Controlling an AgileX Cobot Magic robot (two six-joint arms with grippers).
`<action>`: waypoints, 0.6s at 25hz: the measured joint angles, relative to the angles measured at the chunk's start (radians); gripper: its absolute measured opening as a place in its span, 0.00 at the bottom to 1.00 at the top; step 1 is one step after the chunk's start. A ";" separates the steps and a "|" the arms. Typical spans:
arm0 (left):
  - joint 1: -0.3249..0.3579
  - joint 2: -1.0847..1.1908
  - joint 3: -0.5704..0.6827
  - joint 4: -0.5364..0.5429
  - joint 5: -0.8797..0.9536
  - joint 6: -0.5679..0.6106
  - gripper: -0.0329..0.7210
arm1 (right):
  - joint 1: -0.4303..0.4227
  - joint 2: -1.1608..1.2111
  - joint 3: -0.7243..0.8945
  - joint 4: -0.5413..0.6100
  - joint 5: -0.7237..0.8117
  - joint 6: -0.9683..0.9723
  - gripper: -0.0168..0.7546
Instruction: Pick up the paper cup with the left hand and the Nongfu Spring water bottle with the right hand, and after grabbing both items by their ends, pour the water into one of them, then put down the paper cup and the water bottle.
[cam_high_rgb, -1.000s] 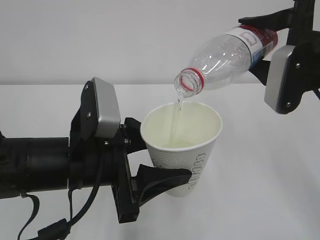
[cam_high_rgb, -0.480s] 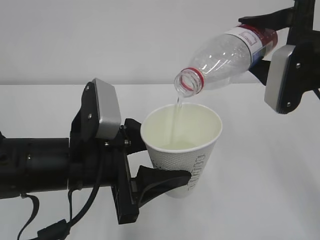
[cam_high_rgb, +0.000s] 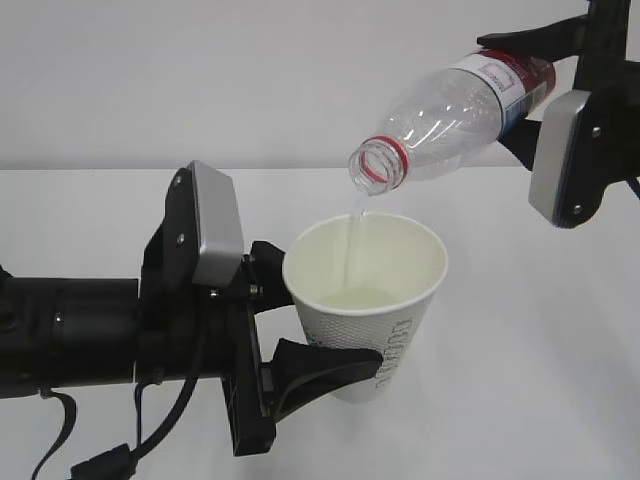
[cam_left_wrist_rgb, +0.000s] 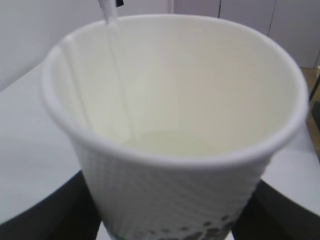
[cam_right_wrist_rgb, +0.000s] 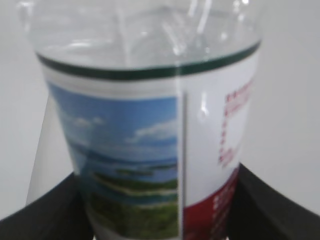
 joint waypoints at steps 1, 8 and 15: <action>0.000 0.000 0.000 0.002 0.001 0.000 0.73 | 0.000 0.000 0.000 0.000 0.000 0.000 0.67; 0.000 0.000 0.000 0.002 0.001 0.000 0.72 | 0.000 0.000 0.000 0.000 0.000 -0.010 0.67; 0.000 0.000 0.000 -0.006 0.001 0.000 0.72 | 0.000 0.000 0.000 0.000 -0.003 -0.016 0.67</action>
